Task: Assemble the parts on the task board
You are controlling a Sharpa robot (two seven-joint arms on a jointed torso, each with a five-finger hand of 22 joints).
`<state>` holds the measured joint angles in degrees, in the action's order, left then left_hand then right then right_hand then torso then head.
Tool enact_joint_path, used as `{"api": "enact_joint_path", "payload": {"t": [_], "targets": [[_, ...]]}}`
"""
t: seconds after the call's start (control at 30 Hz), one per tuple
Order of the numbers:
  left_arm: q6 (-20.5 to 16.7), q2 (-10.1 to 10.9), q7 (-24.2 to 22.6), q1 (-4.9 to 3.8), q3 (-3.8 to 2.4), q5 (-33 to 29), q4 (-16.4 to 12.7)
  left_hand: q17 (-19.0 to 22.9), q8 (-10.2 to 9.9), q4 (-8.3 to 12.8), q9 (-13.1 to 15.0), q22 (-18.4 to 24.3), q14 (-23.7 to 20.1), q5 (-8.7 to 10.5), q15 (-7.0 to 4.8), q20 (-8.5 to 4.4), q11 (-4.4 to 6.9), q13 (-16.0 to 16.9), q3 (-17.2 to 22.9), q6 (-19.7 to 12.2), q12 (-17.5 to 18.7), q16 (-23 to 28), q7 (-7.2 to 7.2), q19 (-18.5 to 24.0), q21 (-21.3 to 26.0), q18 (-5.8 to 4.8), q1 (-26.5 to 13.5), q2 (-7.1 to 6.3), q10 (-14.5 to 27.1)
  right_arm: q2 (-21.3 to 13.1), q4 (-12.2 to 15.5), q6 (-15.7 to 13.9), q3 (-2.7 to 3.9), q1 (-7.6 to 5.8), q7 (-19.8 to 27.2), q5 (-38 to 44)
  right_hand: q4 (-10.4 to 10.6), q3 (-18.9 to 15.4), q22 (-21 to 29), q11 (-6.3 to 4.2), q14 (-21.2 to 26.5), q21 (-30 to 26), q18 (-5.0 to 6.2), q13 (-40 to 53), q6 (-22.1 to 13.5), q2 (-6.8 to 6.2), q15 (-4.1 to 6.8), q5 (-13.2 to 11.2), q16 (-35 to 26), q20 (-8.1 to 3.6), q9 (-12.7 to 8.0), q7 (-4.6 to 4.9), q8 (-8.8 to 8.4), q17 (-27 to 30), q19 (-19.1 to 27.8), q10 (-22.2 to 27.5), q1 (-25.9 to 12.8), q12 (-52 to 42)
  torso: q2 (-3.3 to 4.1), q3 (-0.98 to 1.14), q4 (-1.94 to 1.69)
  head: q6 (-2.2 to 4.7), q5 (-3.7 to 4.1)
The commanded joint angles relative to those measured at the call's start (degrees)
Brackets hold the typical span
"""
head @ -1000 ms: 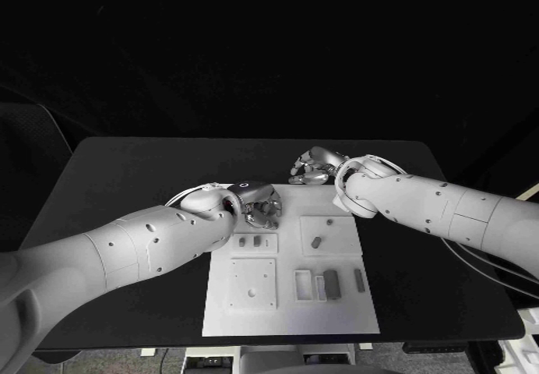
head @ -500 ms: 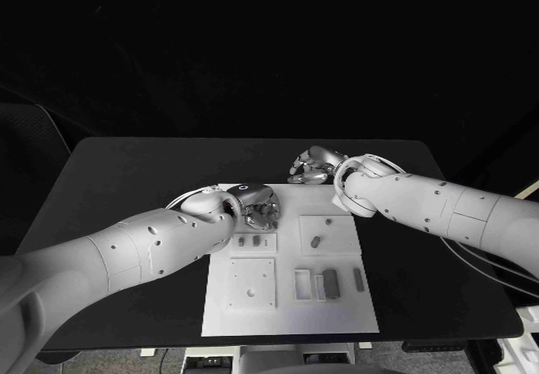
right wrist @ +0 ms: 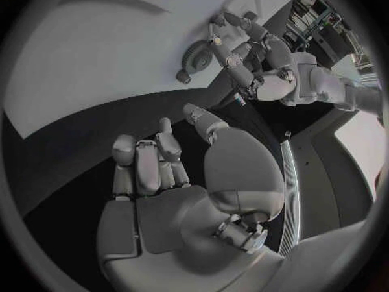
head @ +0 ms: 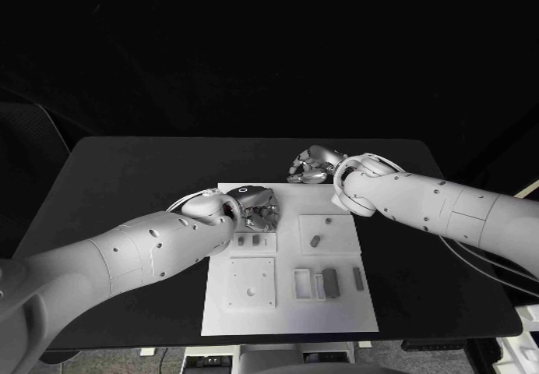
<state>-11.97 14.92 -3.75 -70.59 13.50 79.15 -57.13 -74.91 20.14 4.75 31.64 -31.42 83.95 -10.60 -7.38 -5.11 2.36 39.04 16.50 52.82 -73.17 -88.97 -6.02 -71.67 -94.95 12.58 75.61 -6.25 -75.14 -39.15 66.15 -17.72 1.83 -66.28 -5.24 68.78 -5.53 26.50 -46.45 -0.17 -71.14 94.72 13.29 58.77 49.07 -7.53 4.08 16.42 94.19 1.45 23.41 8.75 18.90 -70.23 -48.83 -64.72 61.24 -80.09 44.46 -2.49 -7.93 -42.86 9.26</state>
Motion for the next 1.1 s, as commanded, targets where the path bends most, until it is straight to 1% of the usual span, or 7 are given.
{"api": "enact_joint_path", "payload": {"t": [0.03, 0.2, 0.33, 0.53, 0.73, 0.93, 1.1], "targets": [[0.0, -0.2, 0.1, 0.15, -0.03, 0.2, 0.0, -3.2, 0.2, -0.1, 0.1, -0.1, 8.2, -0.35, -0.25, -0.1, 0.28, 0.1, 0.3, 0.5, -0.3, -0.4, -0.06, -0.4, -8.3, 2.42, 0.0, 0.53, -0.1, 0.1, 0.1, 0.7, 0.02, -0.01, 0.0, -0.1, 0.0, 0.3, 0.1, -0.24, -0.1, 1.1, 0.67, -0.1, 0.1, 0.36, 0.24, 0.2, 0.3, -0.18, 0.0, 0.67, 0.15, 0.0, -0.1, -0.2, 0.0, -0.4, -0.03, 0.0, -0.02, -0.02, 0.02], [0.0, -0.4, 0.2, 0.3, -0.03, 0.2, 0.1, -3.3, 0.2, -0.2, 0.1, -0.1, 8.3, -0.36, -0.26, -0.11, 0.31, 0.1, 0.6, 0.5, -0.4, -0.5, -0.09, -0.5, -8.3, 2.42, -0.1, 0.87, -0.2, 0.2, 0.1, 0.7, 0.02, -0.01, 0.0, -0.1, 0.0, 0.3, 0.1, -0.24, -0.1, 1.2, 0.68, -0.1, 0.1, 0.36, 0.24, 0.2, 0.3, -0.18, 0.0, 0.67, 0.15, 0.0, -0.1, -0.2, -0.1, -0.4, -0.01, -0.03, 0.01, 0.0, 0.04], [0.3, -0.4, 0.7, 0.32, -0.04, 0.2, 0.2, -3.3, 0.1, -0.6, 0.0, -0.3, 8.3, -0.37, -0.26, -0.12, 0.34, 0.1, 0.9, 0.7, -0.5, -0.5, -0.17, -0.6, -8.3, 2.42, -0.3, 1.46, -0.2, 0.2, 0.1, 0.7, 0.02, -0.01, 0.0, -0.1, 0.0, 0.3, 0.1, -0.24, -0.1, 1.2, 0.68, -0.1, 0.1, 0.37, 0.24, 0.2, 0.3, -0.18, 0.0, 0.67, 0.15, 0.0, -0.1, -0.2, -0.1, -0.4, -0.01, -0.01, 0.01, 0.04, 0.05], [1.8, -0.2, 2.0, 0.3, -0.04, 0.2, 0.3, -3.3, -0.3, -0.9, -0.2, -0.4, 8.3, -0.35, -0.26, -0.12, 0.36, 0.2, 1.2, 0.3, -0.6, -0.6, -0.3, -0.7, -8.2, 2.42, -0.6, 1.87, -0.2, 0.0, 0.2, 0.7, 0.02, -0.02, 0.0, -0.1, 0.1, 0.3, 0.1, -0.24, -0.2, 1.2, 0.68, -0.1, 0.1, 0.36, 0.24, 0.2, 0.4, -0.18, 0.0, 0.67, 0.15, -0.1, -0.1, -0.2, -0.1, -0.4, 0.05, 0.0, -0.01, -0.03, 0.18], [3.0, -0.5, 2.2, 0.29, -0.04, 0.2, 0.3, -3.7, -0.8, -1.1, -0.4, -0.5, 8.5, -0.34, -0.26, -0.13, 0.37, 0.2, 1.4, -0.4, -0.6, -0.8, -0.39, -0.8, -8.2, 2.42, -0.9, 2.11, -0.2, 0.1, 0.3, 0.9, 0.02, -0.03, -0.1, -0.1, 0.1, 0.3, 0.1, -0.25, -0.1, 1.2, 0.68, -0.1, 0.1, 0.36, 0.24, 0.2, 0.3, -0.18, 0.0, 0.67, 0.15, 0.0, -0.1, -0.2, -0.1, -0.4, -0.03, 0.01, -0.11, -0.16, 0.2], [3.4, -0.8, 2.2, 0.29, -0.04, 0.2, 0.3, -3.8, -1.2, -1.3, -0.7, -0.6, 8.5, -0.33, -0.26, -0.15, 0.38, 0.2, 1.6, -1.0, -0.7, -0.9, -0.4, -0.8, -8.2, 2.42, -1.0, 2.22, -0.2, 0.2, 0.3, 0.9, 0.02, -0.03, -0.1, -0.1, 0.1, 0.3, 0.1, -0.25, -0.1, 1.2, 0.68, -0.1, 0.1, 0.36, 0.24, 0.2, 0.3, -0.18, 0.0, 0.67, 0.15, 0.0, -0.1, -0.2, -0.1, -0.4, -0.03, -0.03, 0.0, -0.13, 0.07], [3.4, -0.8, 2.2, 0.3, -0.04, 0.2, 0.4, -4.0, -1.3, -1.3, -0.7, -0.6, 8.6, -0.32, -0.26, -0.15, 0.38, 0.2, 1.7, -1.2, -0.7, -1.0, -0.4, -0.8, -8.2, 2.42, -1.1, 2.26, -0.2, 0.2, 0.2, 1.0, 0.02, -0.03, -0.1, -0.1, 0.0, 0.3, 0.1, -0.25, -0.2, 1.2, 0.68, -0.1, 0.1, 0.36, 0.25, 0.2, 0.4, -0.19, 0.0, 0.67, 0.15, 0.0, -0.2, -0.2, -0.1, -0.4, -0.04, -0.02, -0.05, -0.15, 0.09]]}}
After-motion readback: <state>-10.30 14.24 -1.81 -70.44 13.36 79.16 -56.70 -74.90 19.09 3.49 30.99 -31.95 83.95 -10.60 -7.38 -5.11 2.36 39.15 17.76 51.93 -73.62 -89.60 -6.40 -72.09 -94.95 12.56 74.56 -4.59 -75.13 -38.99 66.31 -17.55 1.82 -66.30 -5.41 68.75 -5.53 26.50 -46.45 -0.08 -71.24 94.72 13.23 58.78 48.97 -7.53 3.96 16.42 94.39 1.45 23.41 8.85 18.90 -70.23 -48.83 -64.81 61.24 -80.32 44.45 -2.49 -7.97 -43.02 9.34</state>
